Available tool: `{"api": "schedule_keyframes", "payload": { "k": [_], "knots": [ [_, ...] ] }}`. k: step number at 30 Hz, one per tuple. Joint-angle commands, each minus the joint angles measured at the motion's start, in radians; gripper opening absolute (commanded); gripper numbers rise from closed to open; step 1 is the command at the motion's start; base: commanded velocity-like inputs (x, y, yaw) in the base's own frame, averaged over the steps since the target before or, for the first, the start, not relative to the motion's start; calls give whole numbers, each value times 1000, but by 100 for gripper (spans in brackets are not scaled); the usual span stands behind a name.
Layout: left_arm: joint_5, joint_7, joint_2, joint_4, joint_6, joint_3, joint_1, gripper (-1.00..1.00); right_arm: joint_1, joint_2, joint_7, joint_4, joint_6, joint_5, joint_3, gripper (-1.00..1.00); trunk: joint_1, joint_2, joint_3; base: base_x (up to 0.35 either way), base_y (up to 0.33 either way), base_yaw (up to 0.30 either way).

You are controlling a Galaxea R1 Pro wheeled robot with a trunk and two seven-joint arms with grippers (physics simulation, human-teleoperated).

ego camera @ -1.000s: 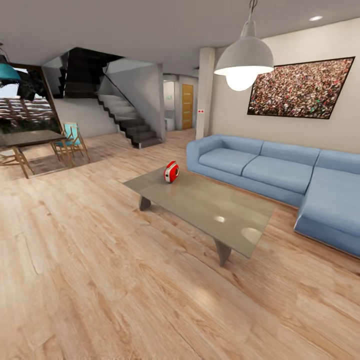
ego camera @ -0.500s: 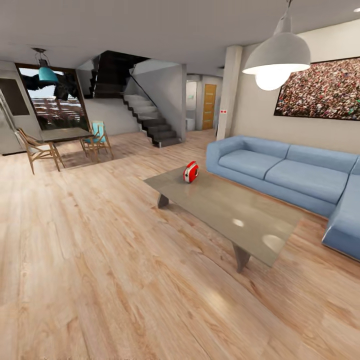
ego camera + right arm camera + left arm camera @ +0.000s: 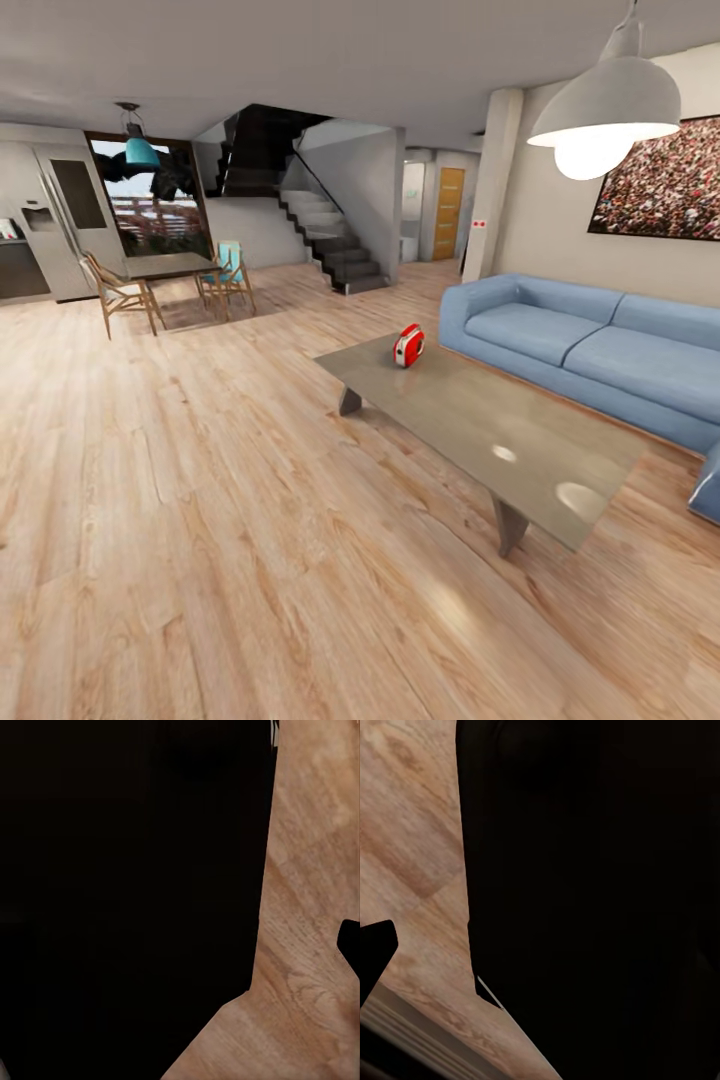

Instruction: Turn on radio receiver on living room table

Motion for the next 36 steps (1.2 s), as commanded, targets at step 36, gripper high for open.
{"api": "schedule_keyframes", "payload": {
  "k": [36],
  "knots": [
    [0,-4,3,1,1,0,0,100,0,0,0,0,3,0,0,100,0,0,0,314,0,1]
  ]
}}
